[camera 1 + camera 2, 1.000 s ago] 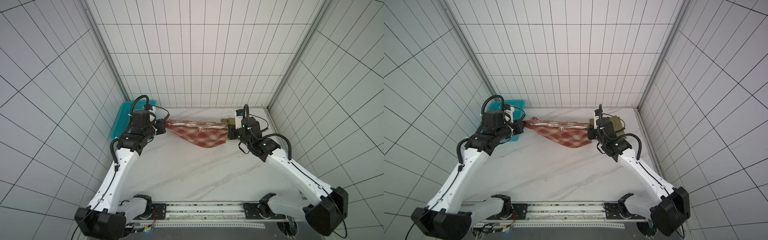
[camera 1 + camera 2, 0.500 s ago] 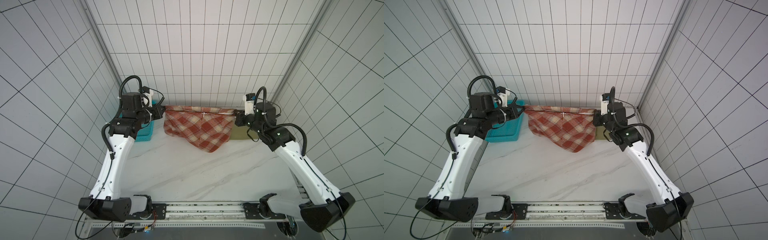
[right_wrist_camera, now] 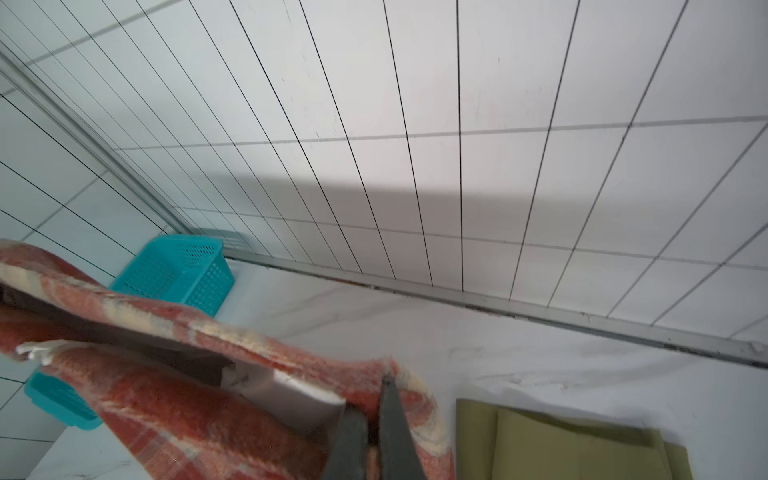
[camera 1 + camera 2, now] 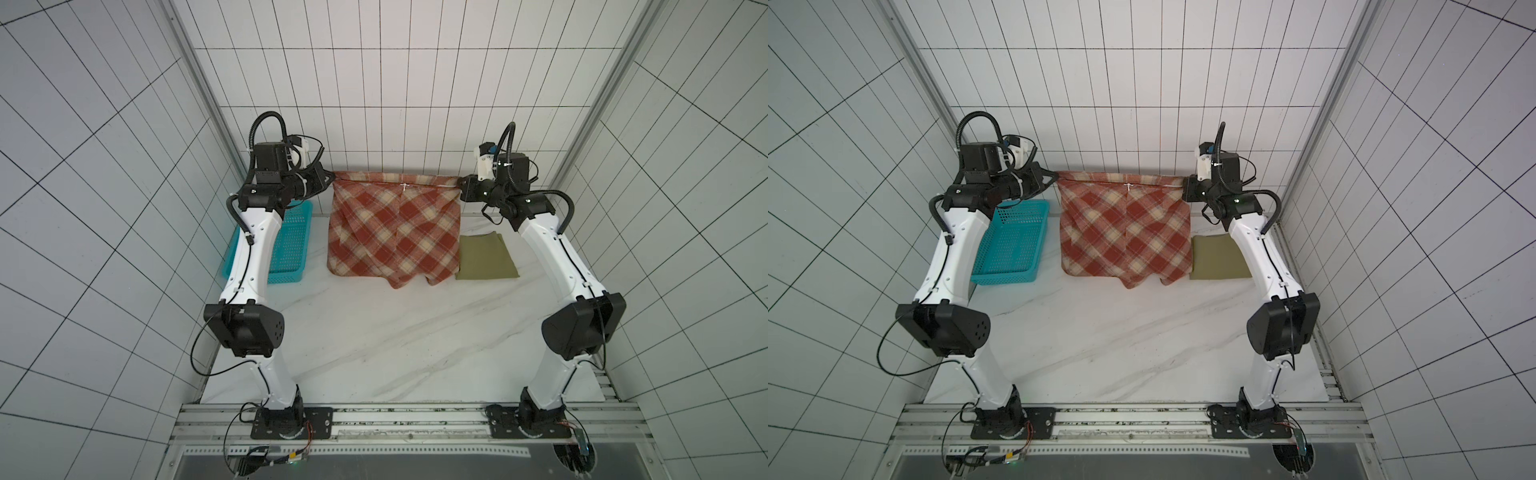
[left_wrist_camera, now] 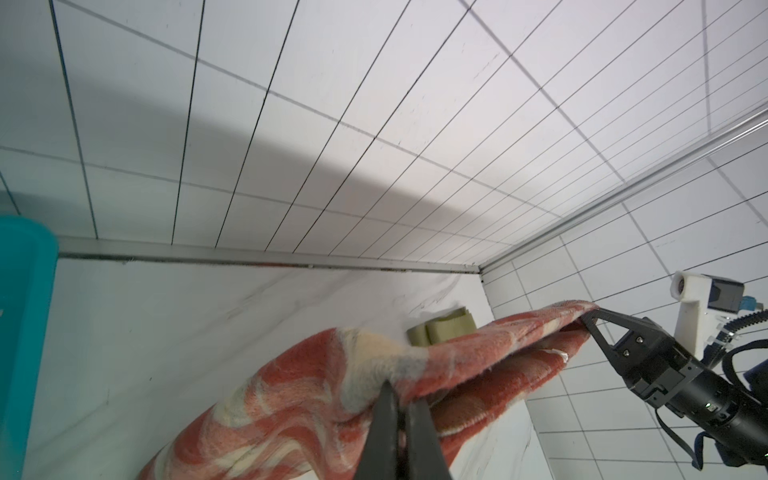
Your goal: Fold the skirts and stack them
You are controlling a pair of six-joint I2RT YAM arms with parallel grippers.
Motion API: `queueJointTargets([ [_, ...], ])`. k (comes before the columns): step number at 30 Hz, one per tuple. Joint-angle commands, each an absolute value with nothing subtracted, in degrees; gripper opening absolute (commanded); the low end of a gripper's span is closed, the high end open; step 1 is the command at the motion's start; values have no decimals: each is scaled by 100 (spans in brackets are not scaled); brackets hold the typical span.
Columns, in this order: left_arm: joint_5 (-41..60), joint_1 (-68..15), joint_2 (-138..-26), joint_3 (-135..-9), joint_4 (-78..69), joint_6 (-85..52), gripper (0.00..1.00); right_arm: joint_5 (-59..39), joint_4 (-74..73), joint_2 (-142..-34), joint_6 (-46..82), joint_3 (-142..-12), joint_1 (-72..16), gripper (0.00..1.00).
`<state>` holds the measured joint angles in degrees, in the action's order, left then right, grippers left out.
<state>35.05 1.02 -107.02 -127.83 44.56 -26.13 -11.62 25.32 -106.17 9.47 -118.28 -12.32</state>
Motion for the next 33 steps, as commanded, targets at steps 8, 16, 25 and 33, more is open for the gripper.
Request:
queueJointTargets([
  [8, 2925, 925, -8960, -11110, 3435, -2736, 0, -500, 2135, -8893, 870, -9855, -702, 0],
  [16, 2933, 799, -6790, -6426, 3162, -2486, 0, -568, 1403, -7186, 1395, -5941, -1568, 0],
  [25, 2757, 747, -5960, -4693, 3322, -2555, 0, -705, 1005, -6460, 2203, -4482, -2324, 0],
  [33, 2804, 747, -6452, -5794, 2922, -2844, 0, -258, 1627, -7281, 1658, -6235, -2230, 0],
])
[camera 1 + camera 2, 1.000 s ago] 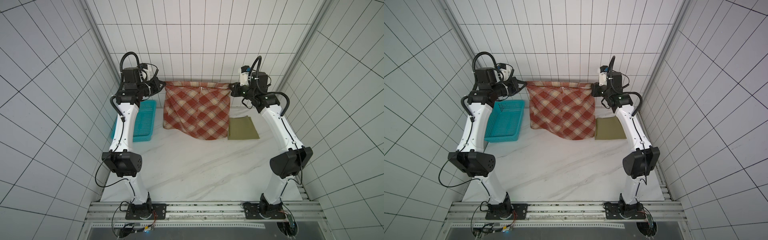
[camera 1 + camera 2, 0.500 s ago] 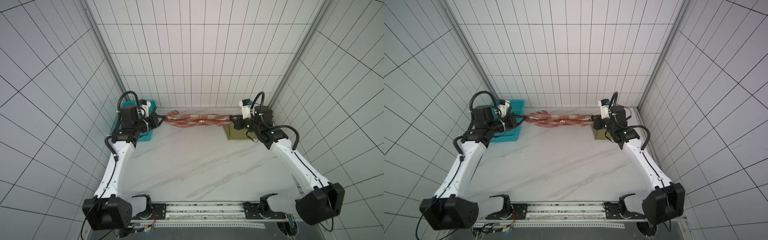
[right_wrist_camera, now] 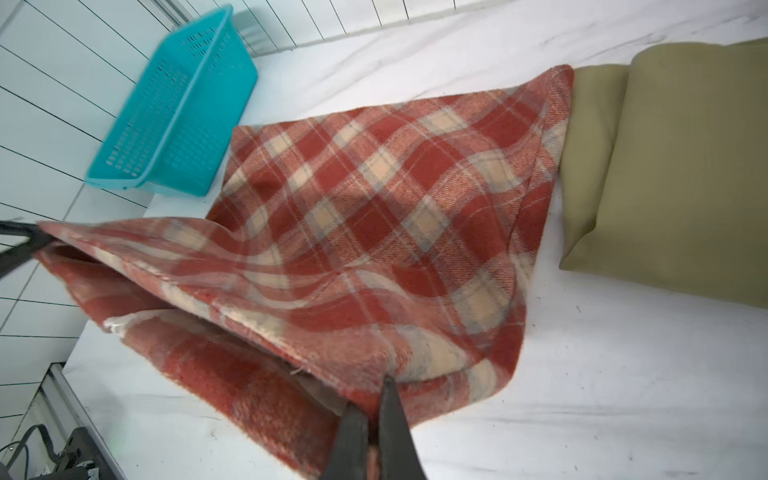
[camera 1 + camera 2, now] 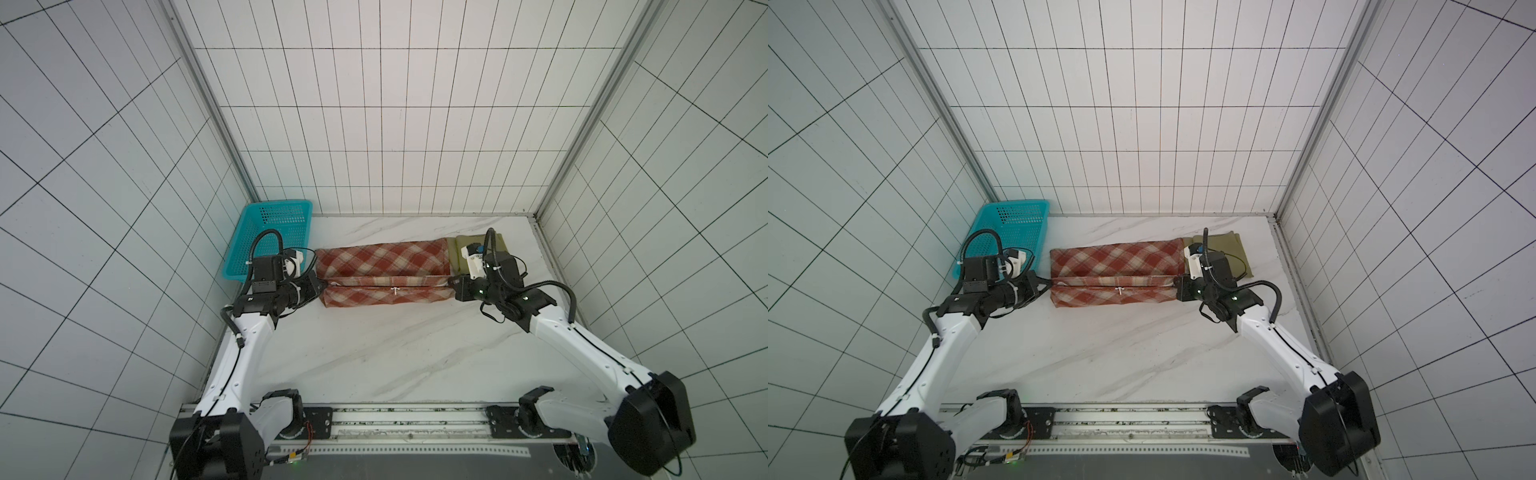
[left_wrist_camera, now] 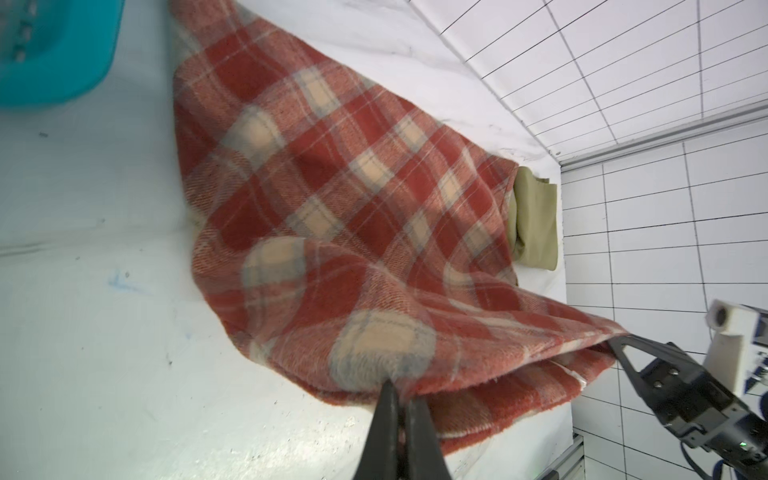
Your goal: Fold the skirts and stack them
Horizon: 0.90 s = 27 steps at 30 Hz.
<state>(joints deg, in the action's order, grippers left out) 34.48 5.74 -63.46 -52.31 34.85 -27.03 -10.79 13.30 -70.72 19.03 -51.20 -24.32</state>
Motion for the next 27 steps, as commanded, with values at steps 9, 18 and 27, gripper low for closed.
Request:
queueJointTargets([
  [9, 2820, 889, -7633, -8889, 3235, -2912, 0, -308, 2105, -8072, 1095, -8822, -1736, 0],
  [18, 3189, 1072, -7160, -9519, 3746, -2922, 0, -565, 2871, -7424, 1054, -9290, -1740, 0],
  [27, 3361, 1085, -7039, -9716, 3744, -3070, 0, -270, 3374, -7338, 830, -9684, -1731, 0],
])
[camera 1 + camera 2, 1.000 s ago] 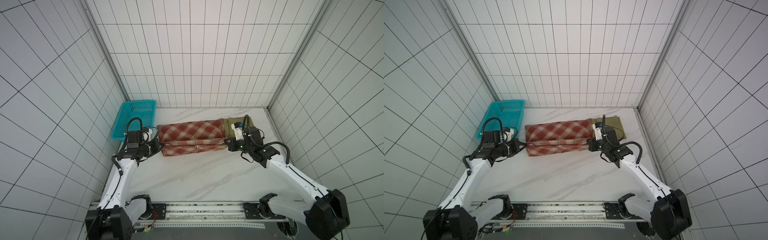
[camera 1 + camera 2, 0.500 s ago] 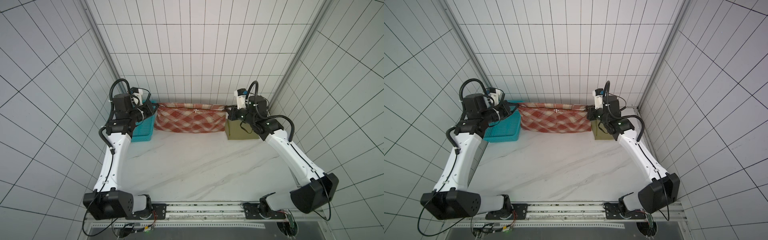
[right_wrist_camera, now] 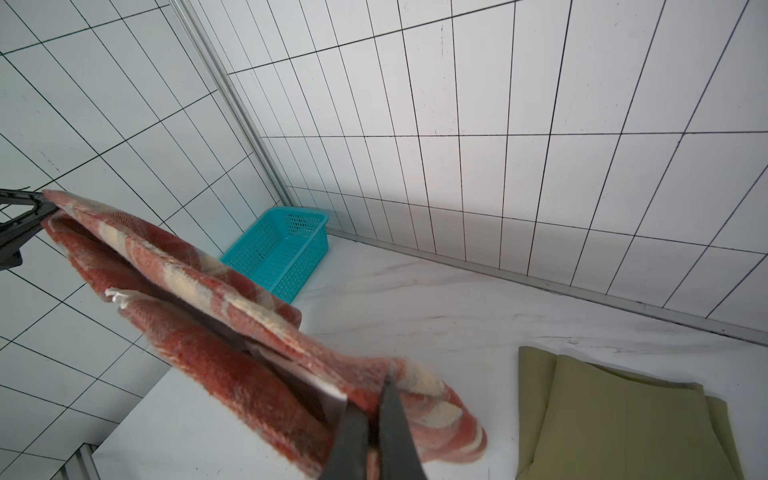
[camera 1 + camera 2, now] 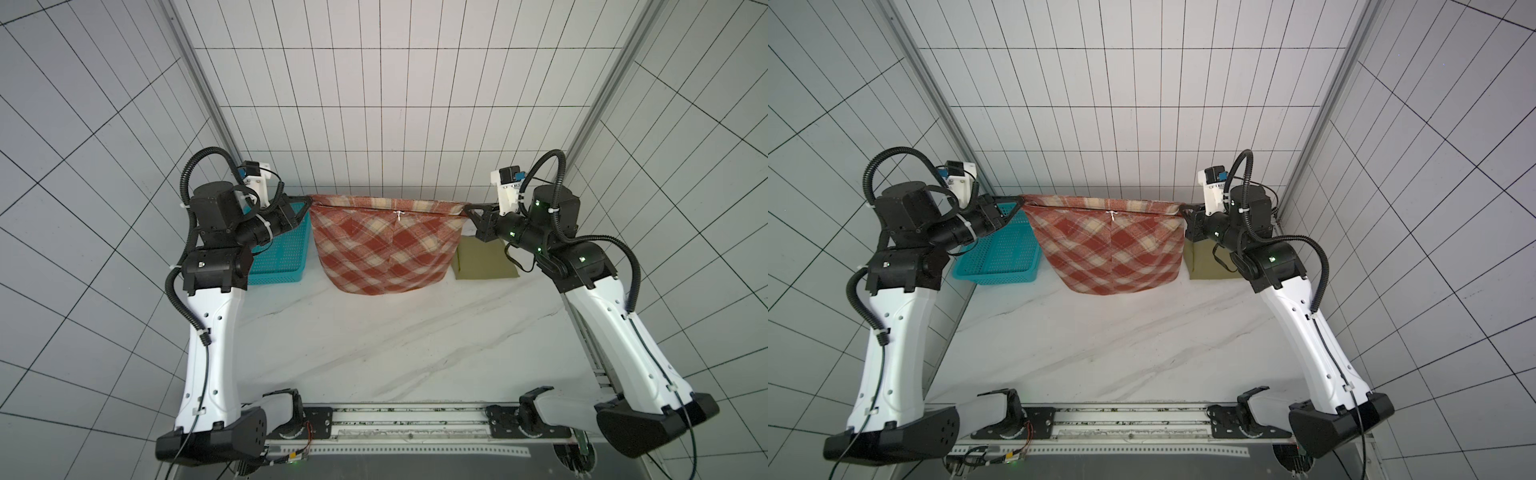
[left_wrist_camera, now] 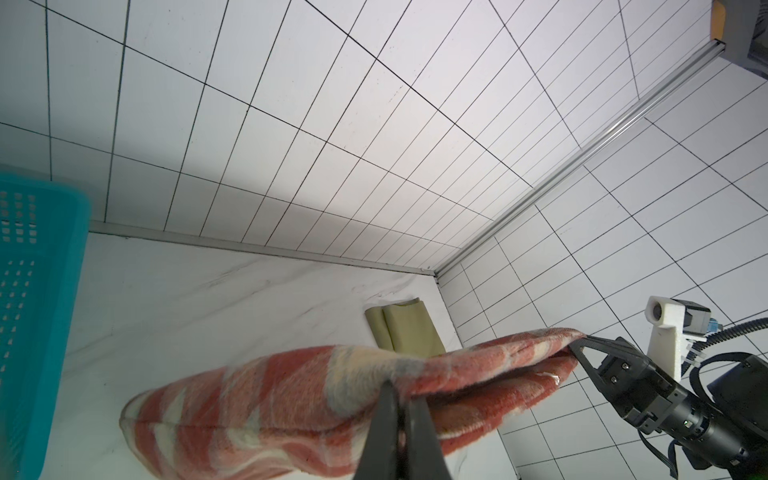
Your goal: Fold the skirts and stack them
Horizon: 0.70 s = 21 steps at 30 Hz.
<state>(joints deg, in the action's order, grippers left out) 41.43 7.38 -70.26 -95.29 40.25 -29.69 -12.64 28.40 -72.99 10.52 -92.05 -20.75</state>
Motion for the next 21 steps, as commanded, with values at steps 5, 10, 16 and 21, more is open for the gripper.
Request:
queueJointTargets([
  [5, 3318, 1083, -7419, -9702, 3459, -3174, 0, -173, 3252, -7842, 695, -9791, -1599, 0],
  [10, 3189, 1090, -8073, -9922, 3113, -3265, 0, -464, 3245, -8770, 677, -10517, -1350, 0],
  [16, 3019, 1090, -9108, -11049, 3114, -3284, 0, -690, 3522, -10146, 627, -12333, -1096, 0],
  [21, 2999, 1083, -9505, -11868, 3188, -3341, 0, -783, 4081, -11013, 506, -14072, -1046, 0],
])
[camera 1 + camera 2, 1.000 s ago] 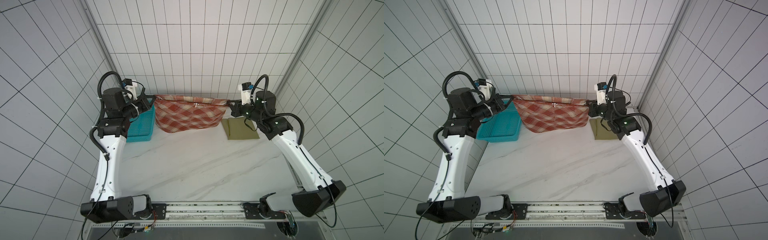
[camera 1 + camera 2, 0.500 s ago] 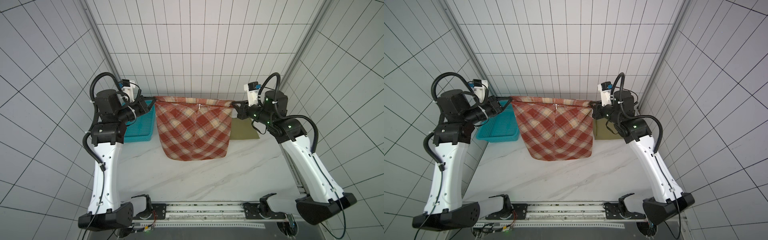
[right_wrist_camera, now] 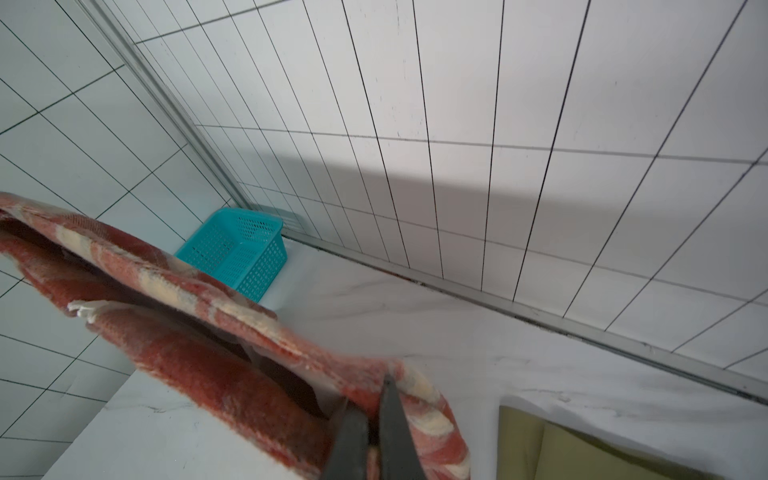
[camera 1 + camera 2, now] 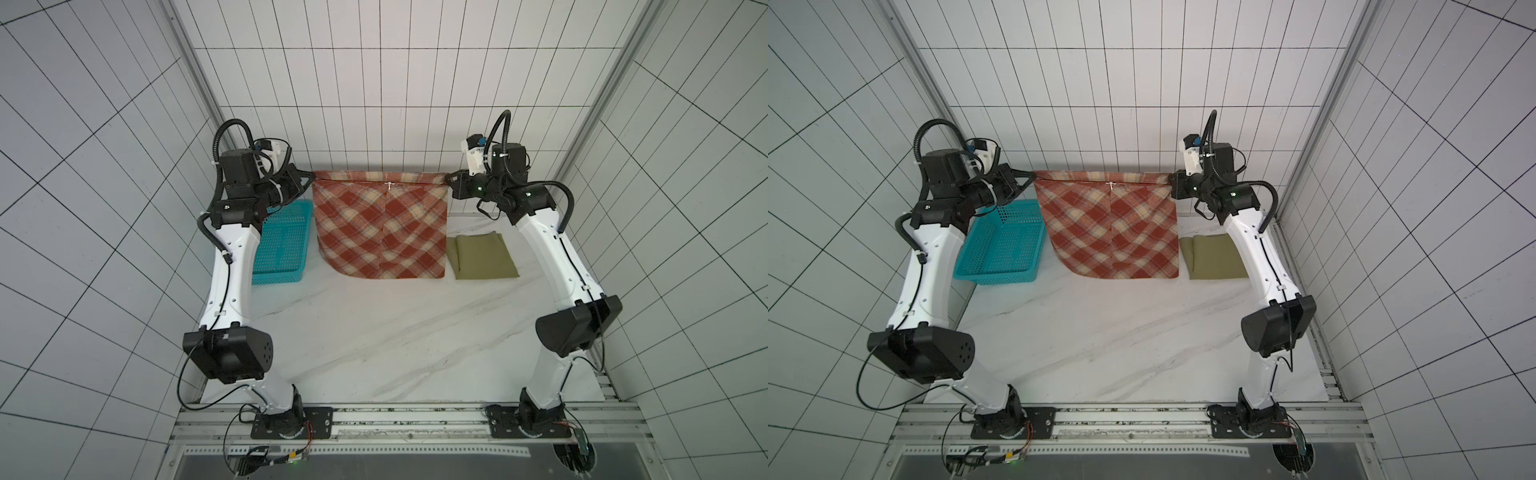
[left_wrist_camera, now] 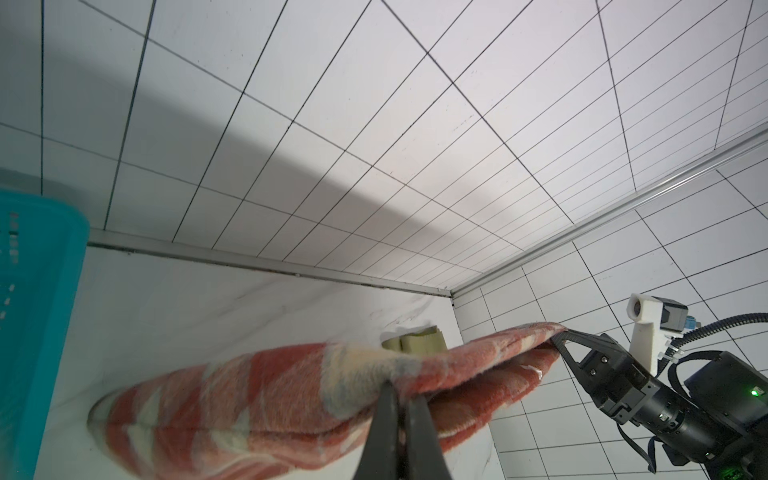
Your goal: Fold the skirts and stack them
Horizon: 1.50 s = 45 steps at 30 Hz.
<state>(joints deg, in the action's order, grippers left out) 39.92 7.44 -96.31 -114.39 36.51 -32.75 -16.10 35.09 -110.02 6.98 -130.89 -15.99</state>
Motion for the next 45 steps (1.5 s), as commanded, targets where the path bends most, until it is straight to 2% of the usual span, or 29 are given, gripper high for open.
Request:
queueJointTargets([
  [1, 2981, 1090, -9457, -11829, 3160, -3333, 0, -874, 4043, -10976, 488, -14031, -1048, 0],
  [3, 2970, 1090, -9236, -11467, 3067, -3331, 0, -1017, 3902, -10761, 474, -13580, -1046, 0],
  [6, 3020, 1079, -8606, -10195, 2712, -3362, 0, -1277, 3317, -10078, 599, -11950, -1076, 0],
  [14, 3192, 1013, -6757, -5855, 1890, -3454, 0, -1224, 890, -7874, 1249, -6278, -1572, 0],
  [20, 2964, 578, -5708, -3996, 2016, -3451, 0, -1146, 395, -6991, 1852, -4112, -2032, 0],
  [25, 2936, 324, -5068, -3384, 2585, -3397, 0, -1028, 388, -6397, 2062, -3418, -2285, 0],
  [33, 2990, 39, -4404, -3055, 3466, -3348, 0, -892, 629, -5873, 2291, -2993, -2537, 0],
  [34, 2997, 34, -4276, -3037, 3592, -3358, 5, -873, 686, -5807, 2316, -2980, -2548, 0],
  [35, 3026, 2, -4141, -3039, 3700, -3395, 18, -870, 753, -5726, 2336, -2985, -2557, 6],
  [37, 3084, -56, -3953, -3162, 3913, -3513, 40, -858, 850, -5548, 2377, -3021, -2564, 29],
  [39, 3216, -188, -4004, -3331, 3993, -3682, 44, -826, 913, -5385, 2405, -3111, -2566, 39],
  [45, 2866, -361, -3934, -3777, 3779, -3760, 45, -887, 898, -5452, 2365, -3453, -2570, 42],
])
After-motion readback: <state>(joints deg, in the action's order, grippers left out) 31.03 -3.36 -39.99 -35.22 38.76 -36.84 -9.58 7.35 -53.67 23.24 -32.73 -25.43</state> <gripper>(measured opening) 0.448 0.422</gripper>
